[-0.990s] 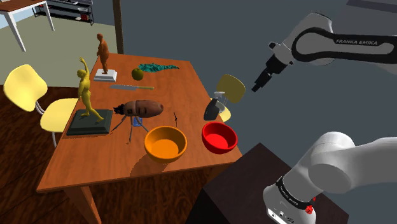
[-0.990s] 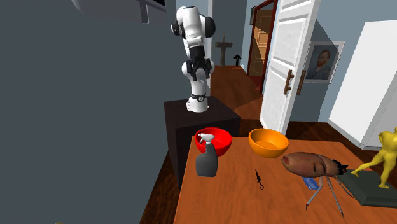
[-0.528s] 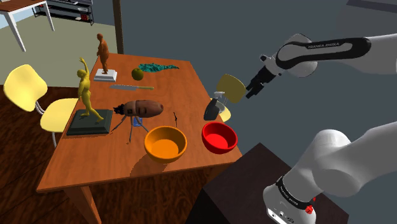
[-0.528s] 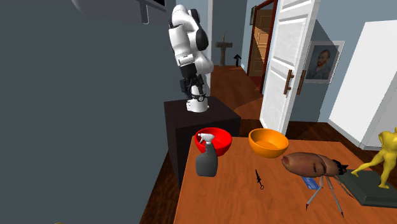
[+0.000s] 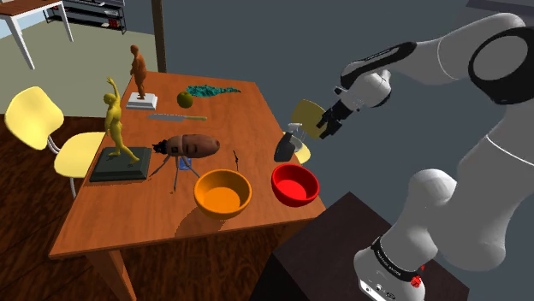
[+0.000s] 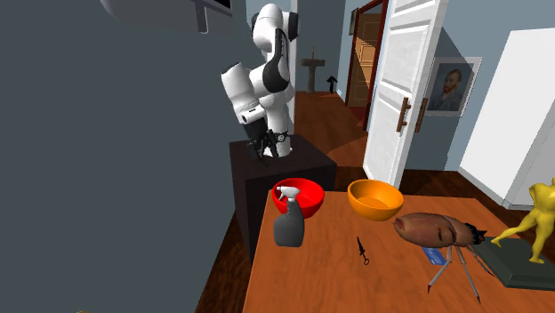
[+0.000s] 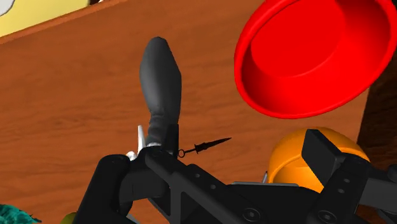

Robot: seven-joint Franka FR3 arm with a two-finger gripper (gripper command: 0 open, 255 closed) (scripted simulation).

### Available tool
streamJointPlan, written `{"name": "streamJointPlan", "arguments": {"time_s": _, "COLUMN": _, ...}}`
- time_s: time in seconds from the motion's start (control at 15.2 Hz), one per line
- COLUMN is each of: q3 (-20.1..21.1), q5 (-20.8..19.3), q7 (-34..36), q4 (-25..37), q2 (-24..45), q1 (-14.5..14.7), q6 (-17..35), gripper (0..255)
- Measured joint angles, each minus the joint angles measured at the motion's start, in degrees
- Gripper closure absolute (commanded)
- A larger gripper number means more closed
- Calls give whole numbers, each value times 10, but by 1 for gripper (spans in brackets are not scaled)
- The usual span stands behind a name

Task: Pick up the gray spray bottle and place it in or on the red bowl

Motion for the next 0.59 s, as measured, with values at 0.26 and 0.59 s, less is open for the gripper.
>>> {"name": "streamJointPlan", "arguments": {"time_s": 0.26, "q3": 90, "q5": 220, "q7": -196, "q4": 92, "q2": 197, "q1": -113, "q6": -98, "gripper": 0}}
{"name": "streamJointPlan", "arguments": {"time_s": 0.59, "q3": 191, "q5": 305, "q7": -301, "q4": 206, "q2": 328, "q1": -235, "q6": -171, "gripper": 0}}
